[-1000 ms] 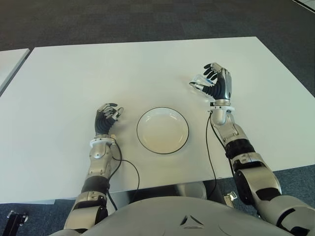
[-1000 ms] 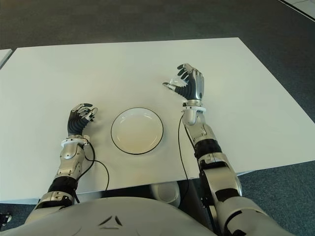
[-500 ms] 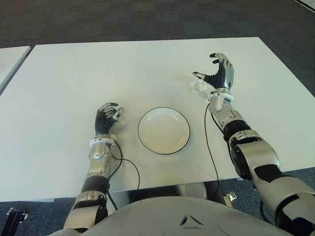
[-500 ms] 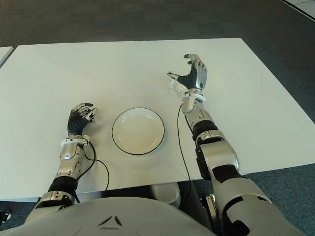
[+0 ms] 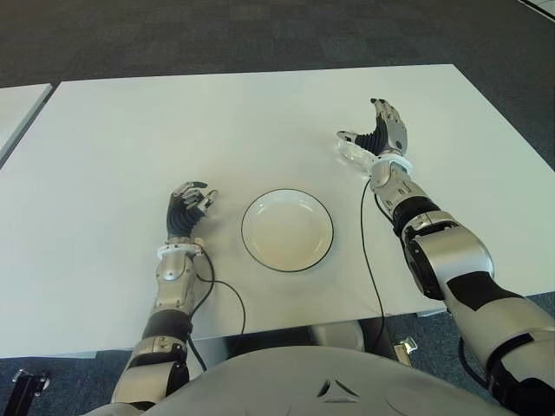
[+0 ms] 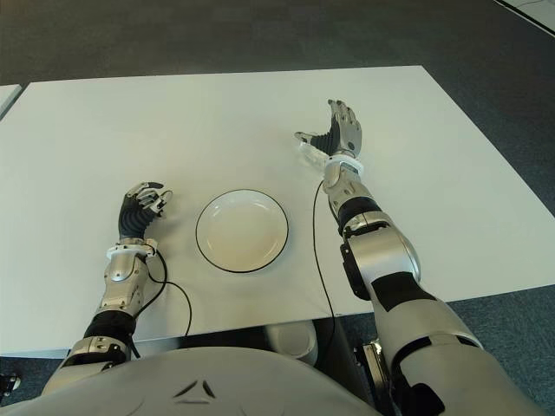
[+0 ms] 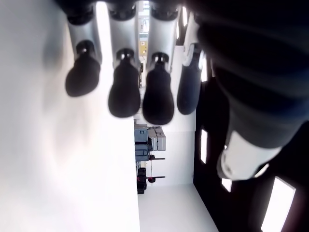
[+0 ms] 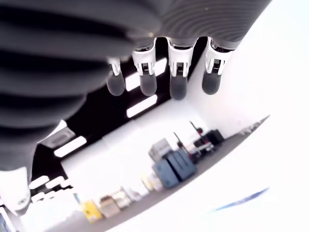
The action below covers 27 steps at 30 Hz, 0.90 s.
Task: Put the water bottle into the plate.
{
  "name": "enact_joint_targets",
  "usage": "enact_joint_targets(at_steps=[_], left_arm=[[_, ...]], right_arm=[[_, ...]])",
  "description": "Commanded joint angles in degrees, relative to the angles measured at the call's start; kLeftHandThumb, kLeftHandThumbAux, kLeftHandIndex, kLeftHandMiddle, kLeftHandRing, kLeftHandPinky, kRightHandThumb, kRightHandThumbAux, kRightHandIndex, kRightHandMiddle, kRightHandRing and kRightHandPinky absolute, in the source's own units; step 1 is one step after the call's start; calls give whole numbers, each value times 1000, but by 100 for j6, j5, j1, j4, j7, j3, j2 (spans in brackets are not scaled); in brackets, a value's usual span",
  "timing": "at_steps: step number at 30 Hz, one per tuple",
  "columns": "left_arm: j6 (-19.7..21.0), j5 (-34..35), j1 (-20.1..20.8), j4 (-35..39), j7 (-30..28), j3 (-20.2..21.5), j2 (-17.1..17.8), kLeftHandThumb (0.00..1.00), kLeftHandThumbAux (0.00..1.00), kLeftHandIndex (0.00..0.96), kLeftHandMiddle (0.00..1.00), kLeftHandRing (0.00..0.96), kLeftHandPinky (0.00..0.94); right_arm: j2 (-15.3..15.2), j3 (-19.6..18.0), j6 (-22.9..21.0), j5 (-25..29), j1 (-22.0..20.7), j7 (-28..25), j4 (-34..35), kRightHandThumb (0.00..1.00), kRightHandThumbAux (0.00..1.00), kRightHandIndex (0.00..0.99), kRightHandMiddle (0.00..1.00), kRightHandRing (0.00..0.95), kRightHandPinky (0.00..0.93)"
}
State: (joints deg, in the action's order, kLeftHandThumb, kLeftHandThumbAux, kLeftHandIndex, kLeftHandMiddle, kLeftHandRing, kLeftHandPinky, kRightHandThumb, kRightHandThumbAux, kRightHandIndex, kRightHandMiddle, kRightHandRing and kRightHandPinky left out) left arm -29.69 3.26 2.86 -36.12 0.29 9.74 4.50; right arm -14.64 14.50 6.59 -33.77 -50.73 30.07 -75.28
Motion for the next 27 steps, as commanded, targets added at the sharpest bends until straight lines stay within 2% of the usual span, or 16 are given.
enact_joint_targets(at_steps=[1, 10, 12, 17, 27], left_arm=[[98, -68, -168, -118, -75, -71, 31, 706, 714, 436, 758, 763, 785], [206, -13, -197, -38, -159, -119, 106, 703, 717, 434, 761, 767, 765], [293, 20, -209, -13, -145, -106, 101, 703, 717, 434, 751, 756, 736], [380, 81, -224, -1, -133, -79, 85, 704, 717, 434, 736, 740, 722], [251, 5, -239, -13, -63, -98, 84, 706, 716, 435, 741, 744, 745]], right_arm=[[48, 64, -266, 54, -44, -250, -176, 317, 449, 0, 0, 0, 0], [138, 101, -573, 78, 50, -417, -292, 417, 437, 0, 0, 0, 0], [164, 100, -677, 92, 74, -519, -312, 489, 462, 0, 0, 0, 0], [242, 51, -828, 161, 345, -699, -367, 585, 489, 0, 0, 0, 0], [233, 304, -1401, -15, 461, -1538, -438, 684, 529, 0, 0, 0, 0]])
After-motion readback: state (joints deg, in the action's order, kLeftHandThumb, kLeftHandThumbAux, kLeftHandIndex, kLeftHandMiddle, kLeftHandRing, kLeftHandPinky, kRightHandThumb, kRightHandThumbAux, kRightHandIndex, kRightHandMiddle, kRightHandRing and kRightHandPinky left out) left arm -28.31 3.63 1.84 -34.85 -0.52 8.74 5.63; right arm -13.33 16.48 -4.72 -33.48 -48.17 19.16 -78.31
